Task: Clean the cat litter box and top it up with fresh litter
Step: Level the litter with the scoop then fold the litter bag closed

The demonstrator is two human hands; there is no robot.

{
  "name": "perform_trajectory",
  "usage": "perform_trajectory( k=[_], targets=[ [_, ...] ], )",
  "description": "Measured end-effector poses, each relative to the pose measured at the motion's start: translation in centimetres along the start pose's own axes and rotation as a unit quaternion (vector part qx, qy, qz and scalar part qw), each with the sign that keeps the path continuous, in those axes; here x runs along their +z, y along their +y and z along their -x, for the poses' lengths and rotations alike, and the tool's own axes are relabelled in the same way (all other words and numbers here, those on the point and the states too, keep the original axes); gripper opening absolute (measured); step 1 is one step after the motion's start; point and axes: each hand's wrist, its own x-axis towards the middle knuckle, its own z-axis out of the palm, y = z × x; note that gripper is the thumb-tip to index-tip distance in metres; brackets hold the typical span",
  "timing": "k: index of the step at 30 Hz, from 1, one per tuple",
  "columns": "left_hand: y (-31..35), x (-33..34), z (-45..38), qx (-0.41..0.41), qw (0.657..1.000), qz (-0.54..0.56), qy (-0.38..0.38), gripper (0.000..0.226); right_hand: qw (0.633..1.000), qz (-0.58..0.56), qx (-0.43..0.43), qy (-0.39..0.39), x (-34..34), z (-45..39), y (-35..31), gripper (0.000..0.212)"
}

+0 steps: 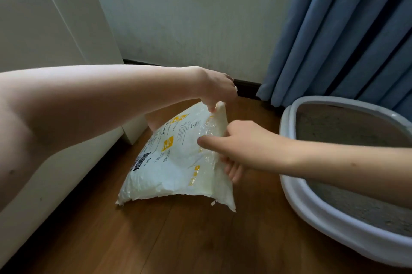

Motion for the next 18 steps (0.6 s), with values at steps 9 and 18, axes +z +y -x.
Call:
perform_trajectory(
  k=[9,18],
  targets=[
    [-0.1,0.1,0.0,-0.106,0.990,0.074,0.059,0.035,0.948,-0.265,0.111,-0.136,3.2,-3.1,1.6,0.032],
    [-0.8,2.9,0.4,-0.083,0.996,0.015,0.008,0.024,0.905,-0.395,0.155,0.023,7.7,-4.3,2.2,0.024]
  ],
)
